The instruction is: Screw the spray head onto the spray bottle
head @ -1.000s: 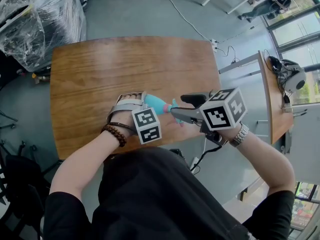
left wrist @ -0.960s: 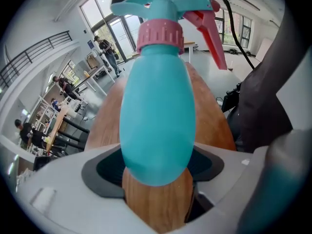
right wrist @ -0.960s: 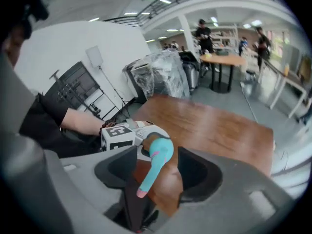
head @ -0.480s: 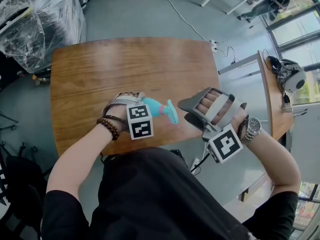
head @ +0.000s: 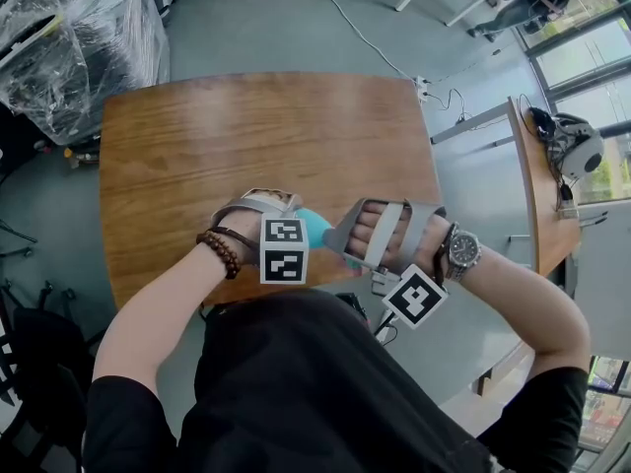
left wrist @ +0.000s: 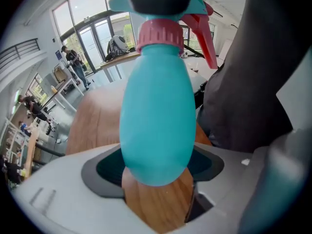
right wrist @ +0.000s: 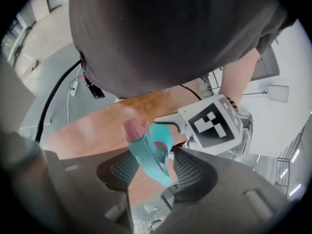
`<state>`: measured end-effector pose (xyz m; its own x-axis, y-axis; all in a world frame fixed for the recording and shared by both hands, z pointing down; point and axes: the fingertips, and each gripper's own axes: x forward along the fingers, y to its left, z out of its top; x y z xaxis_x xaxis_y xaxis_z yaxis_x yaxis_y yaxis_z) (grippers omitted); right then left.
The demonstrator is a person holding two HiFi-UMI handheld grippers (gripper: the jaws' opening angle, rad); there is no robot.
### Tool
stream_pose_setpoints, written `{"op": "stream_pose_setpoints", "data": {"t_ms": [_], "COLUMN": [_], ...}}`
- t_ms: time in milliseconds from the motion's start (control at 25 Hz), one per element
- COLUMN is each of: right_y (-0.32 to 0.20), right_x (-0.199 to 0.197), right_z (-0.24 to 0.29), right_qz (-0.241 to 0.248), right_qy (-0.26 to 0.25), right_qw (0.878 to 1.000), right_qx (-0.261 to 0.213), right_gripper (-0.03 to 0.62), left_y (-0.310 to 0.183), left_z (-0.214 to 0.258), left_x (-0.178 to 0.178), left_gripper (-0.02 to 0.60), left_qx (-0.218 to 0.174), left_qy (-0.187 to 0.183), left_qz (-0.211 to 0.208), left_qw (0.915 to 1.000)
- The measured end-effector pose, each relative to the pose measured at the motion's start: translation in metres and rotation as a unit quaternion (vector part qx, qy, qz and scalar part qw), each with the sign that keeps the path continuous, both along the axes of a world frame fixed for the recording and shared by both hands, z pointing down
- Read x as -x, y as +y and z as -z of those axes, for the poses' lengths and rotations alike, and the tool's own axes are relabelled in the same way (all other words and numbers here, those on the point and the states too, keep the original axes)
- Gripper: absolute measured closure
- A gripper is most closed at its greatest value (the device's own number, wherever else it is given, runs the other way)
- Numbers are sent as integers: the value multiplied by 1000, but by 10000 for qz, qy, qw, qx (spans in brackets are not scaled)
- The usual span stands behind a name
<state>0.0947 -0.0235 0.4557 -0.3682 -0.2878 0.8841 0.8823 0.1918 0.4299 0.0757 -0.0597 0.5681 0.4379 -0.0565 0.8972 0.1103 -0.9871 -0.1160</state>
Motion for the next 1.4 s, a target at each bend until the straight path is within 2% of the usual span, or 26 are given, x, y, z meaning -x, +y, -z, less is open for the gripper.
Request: {"op": "stream_pose_setpoints", "data": {"t_ms": [80,200,280,400,480,520,600,720,760,800,840,880,1000,1120,1280,1400], "right_y": [0,-3,-7,-19,-27,-31,-38,-49,-52,-54,-56,-57,-60,-66,-77,-87], "right_x": [1,6,8,7,8,9,10,11,12,12,12,13,12,10,4,-2], "right_z": [-1,1,2,2,0,-1,-1,1,1,1,1,0,-2,-1,6,14], "right_qz": [-42,-491,-1137,-2255,-2955,-3322,-4091,-5075,-5293,-5437,-5501,-5495,-5309,-5244,-5301,-5381], "right_qy": [-24,-173,-279,-394,-568,-637,-748,-932,-989,-1032,-1055,-1063,-1072,-1124,-1340,-1560], "right_qw": [10000,9982,9911,9664,9411,9247,8832,8129,7946,7822,7770,7784,7979,8072,8051,7990], "right_qx": [59,301,633,1166,1542,1747,2169,2700,2803,2860,2872,2844,2646,2465,2297,2183], "right_gripper": [471,473,473,474,474,474,473,473,473,473,473,473,470,391,364,362], "left_y": [0,-2,-5,-13,-20,-23,-29,-36,-38,-39,-40,-41,-42,-42,-46,-56], "left_z": [1,0,0,1,1,1,1,0,-1,-2,-3,-4,-7,-11,-19,-27], "left_x": [-2,-2,-1,-1,-1,-1,0,-1,-2,-3,-4,-4,-7,-9,-9,-6], "left_gripper": [178,178,178,178,178,178,178,178,178,178,178,178,176,176,176,176], "left_qx": [-45,-94,-134,-227,-308,-350,-436,-510,-511,-500,-483,-461,-350,-186,28,118], "left_qy": [9,9,44,128,169,188,230,330,374,416,454,487,594,734,945,1119], "left_qz": [-28,17,127,365,539,634,836,1158,1260,1348,1418,1472,1574,1676,1883,2123], "left_qw": [10000,10000,9998,9990,9979,9972,9953,9914,9900,9887,9877,9868,9851,9829,9776,9707]}}
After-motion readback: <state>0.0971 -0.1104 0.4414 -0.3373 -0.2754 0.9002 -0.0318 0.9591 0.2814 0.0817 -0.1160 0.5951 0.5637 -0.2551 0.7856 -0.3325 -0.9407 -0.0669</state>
